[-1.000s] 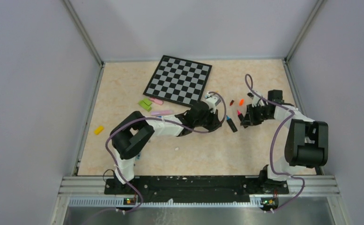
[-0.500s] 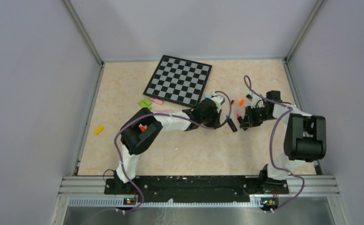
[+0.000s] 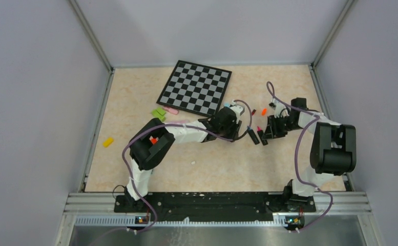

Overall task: Open the pen caps
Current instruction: Place the pen at the center of the board, then pick up the pen from the center of the board.

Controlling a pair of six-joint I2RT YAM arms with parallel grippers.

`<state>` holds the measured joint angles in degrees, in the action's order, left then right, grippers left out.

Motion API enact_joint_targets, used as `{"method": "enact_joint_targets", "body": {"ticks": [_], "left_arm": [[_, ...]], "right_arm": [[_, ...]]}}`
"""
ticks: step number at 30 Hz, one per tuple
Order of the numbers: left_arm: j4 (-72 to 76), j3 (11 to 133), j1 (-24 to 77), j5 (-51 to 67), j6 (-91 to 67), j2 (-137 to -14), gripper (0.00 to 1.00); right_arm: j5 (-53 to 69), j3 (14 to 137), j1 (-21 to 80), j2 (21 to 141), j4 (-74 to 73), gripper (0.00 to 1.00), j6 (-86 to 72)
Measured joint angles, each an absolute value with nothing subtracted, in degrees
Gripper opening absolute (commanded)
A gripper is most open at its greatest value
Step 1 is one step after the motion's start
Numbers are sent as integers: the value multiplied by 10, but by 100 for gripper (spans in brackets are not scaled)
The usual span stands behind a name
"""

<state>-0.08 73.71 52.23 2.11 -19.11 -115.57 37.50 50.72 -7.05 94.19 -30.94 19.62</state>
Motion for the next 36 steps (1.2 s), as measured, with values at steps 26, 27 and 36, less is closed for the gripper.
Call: {"method": "enact_joint_targets", "body": {"ticks": [26, 27, 36], "left_arm": [[-4, 411, 510, -165, -155, -663, 97], [-15, 401, 505, -176, -158, -644, 97], [-84, 290, 397, -215, -256, -515, 94]], "right_arm": [[489, 490, -76, 734, -325, 33, 274], [495, 487, -76, 731, -324, 33, 275], [522, 480, -76, 724, -323, 33, 277]]}}
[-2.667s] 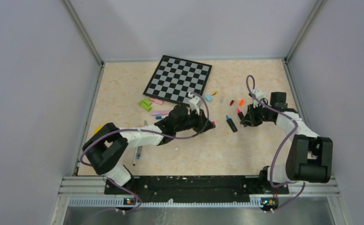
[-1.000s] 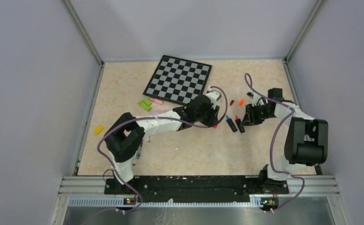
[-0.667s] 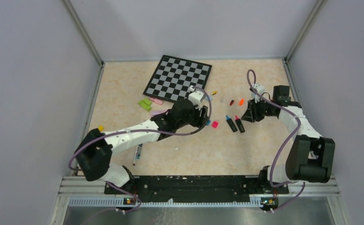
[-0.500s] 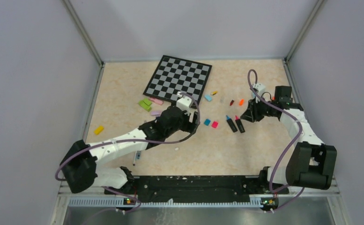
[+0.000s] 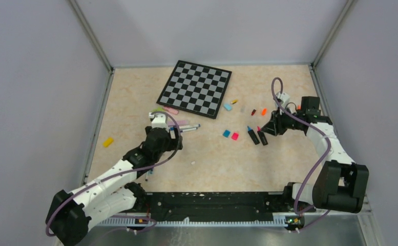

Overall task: Open the pen caps
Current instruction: Pick up the pen from the center of the board.

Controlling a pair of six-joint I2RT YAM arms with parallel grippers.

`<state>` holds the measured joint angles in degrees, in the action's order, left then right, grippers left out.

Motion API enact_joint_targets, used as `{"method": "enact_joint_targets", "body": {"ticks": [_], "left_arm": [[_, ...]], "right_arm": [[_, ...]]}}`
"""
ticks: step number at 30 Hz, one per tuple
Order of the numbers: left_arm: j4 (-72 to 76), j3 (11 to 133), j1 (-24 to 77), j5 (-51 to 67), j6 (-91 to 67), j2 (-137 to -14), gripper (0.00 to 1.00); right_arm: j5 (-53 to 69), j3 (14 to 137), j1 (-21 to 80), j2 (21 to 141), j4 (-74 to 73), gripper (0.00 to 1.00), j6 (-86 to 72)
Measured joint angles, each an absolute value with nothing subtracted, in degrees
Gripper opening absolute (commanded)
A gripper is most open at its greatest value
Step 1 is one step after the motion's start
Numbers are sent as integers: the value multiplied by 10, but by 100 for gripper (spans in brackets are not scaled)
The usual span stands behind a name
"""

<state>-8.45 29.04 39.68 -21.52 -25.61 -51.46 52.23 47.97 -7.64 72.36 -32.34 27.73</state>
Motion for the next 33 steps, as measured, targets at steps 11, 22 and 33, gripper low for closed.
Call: {"method": "enact_joint_targets", "body": {"ticks": [11, 22, 33], "left_arm": [[-119, 259, 326, -227, -300, -601, 85], [-138, 296, 309, -228, -310, -701, 67], [-144, 314, 300, -238, -323, -744, 40]], "right_arm": [[534, 473, -76, 715, -322, 33, 279], [538, 472, -76, 713, -321, 33, 279], [539, 472, -76, 713, -320, 33, 279]]}}
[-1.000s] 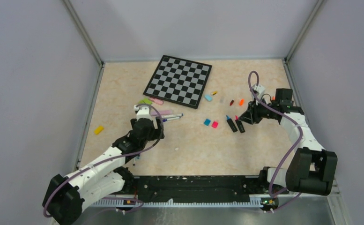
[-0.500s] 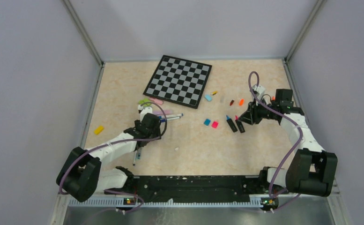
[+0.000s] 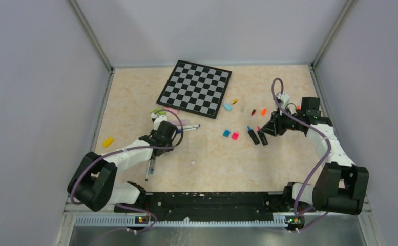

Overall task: Open the pen caps
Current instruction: Pick up the pen from the center of the board.

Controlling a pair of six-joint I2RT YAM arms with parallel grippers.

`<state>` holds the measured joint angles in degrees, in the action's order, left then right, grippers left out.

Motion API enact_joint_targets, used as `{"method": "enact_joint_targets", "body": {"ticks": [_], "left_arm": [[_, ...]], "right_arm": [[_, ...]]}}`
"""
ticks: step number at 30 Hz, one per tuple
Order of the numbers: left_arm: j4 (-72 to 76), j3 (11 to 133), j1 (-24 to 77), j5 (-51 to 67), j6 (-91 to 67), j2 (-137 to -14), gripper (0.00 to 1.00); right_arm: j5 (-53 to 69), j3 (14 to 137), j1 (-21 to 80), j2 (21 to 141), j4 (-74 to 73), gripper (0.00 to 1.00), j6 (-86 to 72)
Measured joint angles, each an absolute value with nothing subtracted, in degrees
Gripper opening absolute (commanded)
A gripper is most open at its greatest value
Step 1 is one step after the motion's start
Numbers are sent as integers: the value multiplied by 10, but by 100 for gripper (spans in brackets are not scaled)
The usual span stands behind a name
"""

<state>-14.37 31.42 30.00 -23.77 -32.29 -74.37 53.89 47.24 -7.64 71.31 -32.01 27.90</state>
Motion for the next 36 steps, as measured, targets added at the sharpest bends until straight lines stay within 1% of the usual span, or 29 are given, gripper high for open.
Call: {"method": "enact_joint_targets", "body": {"ticks": [5, 8, 12, 17, 20, 23, 28, 31, 36], "left_arm": [[-152, 345, 290, -249, -341, -781, 37], [-152, 349, 289, -249, -352, -787, 33], [-151, 349, 288, -248, -362, -787, 30], [-150, 350, 284, -248, -365, -790, 18], [-150, 352, 282, -247, -366, -793, 8], [-150, 353, 282, -241, -364, -793, 4], [-152, 356, 278, -222, -361, -792, 0], [-161, 354, 278, -199, -361, -780, 0], [-175, 322, 279, -152, -350, -705, 0]], "right_arm": [[539, 472, -76, 713, -317, 33, 279], [539, 472, -76, 713, -317, 33, 279], [539, 472, -76, 713, -317, 33, 279], [539, 472, -76, 713, -317, 33, 279], [540, 472, -76, 713, -317, 33, 279], [541, 472, -76, 713, -317, 33, 279], [542, 472, -76, 713, -317, 33, 280], [543, 472, -76, 713, -317, 33, 281], [551, 472, -76, 713, -318, 33, 282]]}}
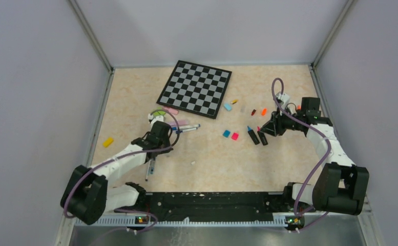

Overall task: Open the pen caps
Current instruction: Pick up the pen from the center of the board.

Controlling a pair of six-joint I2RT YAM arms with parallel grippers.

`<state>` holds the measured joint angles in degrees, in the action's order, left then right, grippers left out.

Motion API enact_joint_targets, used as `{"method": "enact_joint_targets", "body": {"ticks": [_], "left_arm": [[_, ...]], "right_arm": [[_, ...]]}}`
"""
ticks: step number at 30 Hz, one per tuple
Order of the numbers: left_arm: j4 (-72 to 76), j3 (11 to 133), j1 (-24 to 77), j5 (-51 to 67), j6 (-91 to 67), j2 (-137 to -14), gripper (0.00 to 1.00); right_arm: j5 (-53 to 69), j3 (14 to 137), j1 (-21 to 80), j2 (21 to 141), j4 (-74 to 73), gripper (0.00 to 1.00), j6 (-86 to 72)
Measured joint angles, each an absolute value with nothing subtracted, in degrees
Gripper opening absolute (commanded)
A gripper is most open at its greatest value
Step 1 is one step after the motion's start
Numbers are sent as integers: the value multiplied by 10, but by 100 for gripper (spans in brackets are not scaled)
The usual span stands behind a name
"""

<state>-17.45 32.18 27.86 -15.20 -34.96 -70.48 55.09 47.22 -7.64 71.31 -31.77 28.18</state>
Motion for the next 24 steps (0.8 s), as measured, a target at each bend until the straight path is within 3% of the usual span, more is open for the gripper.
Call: {"method": "enact_joint_targets", "body": {"ticks": [7, 14, 19, 24], "left_arm": [[-139, 278, 279, -59, -320, -561, 0], [20, 197, 279, 96, -317, -468, 0], [196, 154, 290, 166, -367, -498, 0], [342, 165, 354, 171, -404, -611, 0]], "right_arm": [[566, 472, -76, 713, -318, 33, 285], [618, 462, -76, 712, -317, 33, 284], [669, 437, -76, 712, -301, 36, 269], [727, 401, -65, 703, -240, 43, 217]]}}
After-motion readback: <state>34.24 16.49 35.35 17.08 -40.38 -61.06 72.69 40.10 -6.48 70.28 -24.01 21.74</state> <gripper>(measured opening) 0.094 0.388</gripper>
